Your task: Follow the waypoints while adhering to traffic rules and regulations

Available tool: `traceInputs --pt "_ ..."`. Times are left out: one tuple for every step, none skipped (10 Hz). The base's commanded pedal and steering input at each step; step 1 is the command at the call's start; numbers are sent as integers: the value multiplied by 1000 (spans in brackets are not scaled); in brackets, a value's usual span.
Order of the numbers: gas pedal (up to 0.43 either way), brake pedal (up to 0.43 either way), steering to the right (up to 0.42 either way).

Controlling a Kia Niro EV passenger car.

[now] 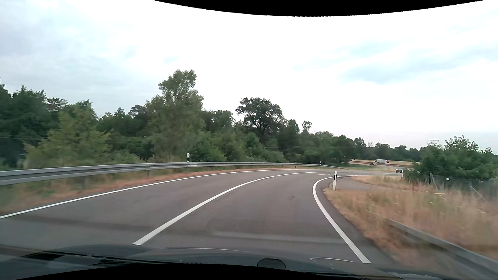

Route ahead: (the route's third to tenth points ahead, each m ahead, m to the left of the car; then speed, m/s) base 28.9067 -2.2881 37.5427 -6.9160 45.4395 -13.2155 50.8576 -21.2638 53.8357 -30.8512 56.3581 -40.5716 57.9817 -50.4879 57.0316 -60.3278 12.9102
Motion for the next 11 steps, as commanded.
traceInputs --pt "8 0 62" --pt "0 0 62" --pt "0 0 62" --pt "0 0 62" --pt "0 0 63" --pt "0 0 67" --pt "0 0 73" --pt "0 0 80" --pt "0 0 85" --pt "0 0 87" --pt "0 0 87"
